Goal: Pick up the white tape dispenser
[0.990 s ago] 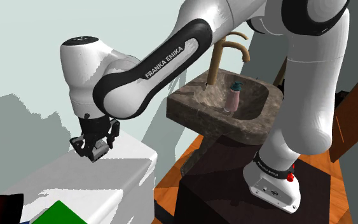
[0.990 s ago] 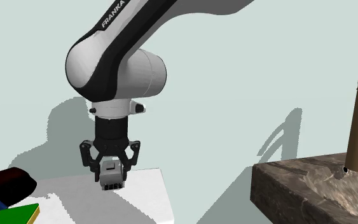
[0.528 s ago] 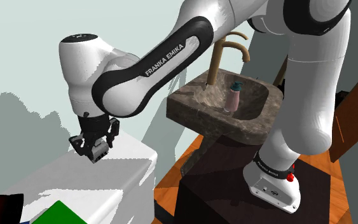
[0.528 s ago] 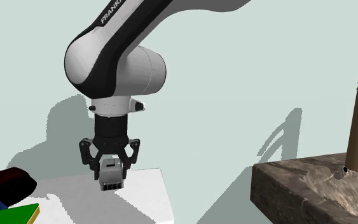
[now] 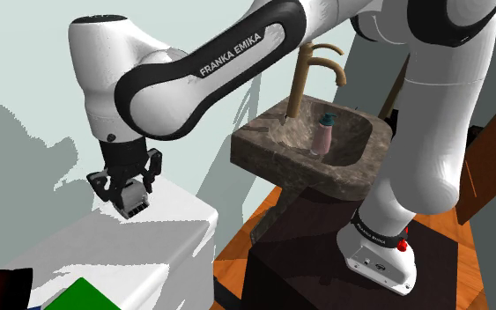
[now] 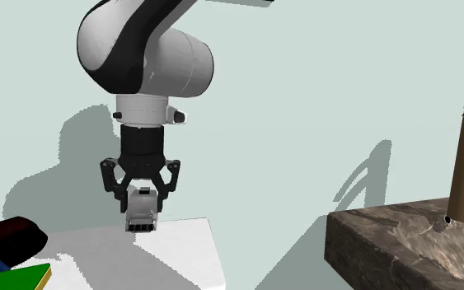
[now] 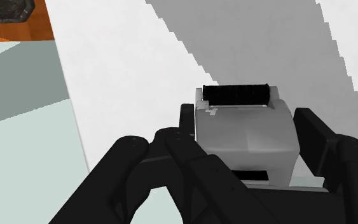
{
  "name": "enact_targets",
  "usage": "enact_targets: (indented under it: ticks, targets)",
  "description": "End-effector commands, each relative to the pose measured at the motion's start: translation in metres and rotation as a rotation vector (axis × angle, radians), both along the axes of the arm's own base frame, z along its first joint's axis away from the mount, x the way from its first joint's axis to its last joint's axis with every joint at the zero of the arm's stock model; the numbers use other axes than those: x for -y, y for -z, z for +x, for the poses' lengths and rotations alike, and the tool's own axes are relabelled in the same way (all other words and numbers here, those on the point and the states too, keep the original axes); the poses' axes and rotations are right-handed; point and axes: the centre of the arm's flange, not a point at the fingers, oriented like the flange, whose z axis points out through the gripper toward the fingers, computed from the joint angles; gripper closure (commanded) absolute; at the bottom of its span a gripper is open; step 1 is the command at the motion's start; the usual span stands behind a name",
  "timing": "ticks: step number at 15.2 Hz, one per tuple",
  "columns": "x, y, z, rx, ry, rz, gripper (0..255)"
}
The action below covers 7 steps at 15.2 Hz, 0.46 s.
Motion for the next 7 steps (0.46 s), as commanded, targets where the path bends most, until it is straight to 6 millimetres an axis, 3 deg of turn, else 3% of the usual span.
enact_targets:
  ticks: [1, 5, 7]
  targets:
    - [0.001, -0.011, -0.001, 0.0, 0.0, 0.0, 255]
    - [0.001, -0.032, -0.001, 0.0, 0.0, 0.0, 255]
    - [0.001, -0.032, -0.001, 0.0, 0.0, 0.0, 255]
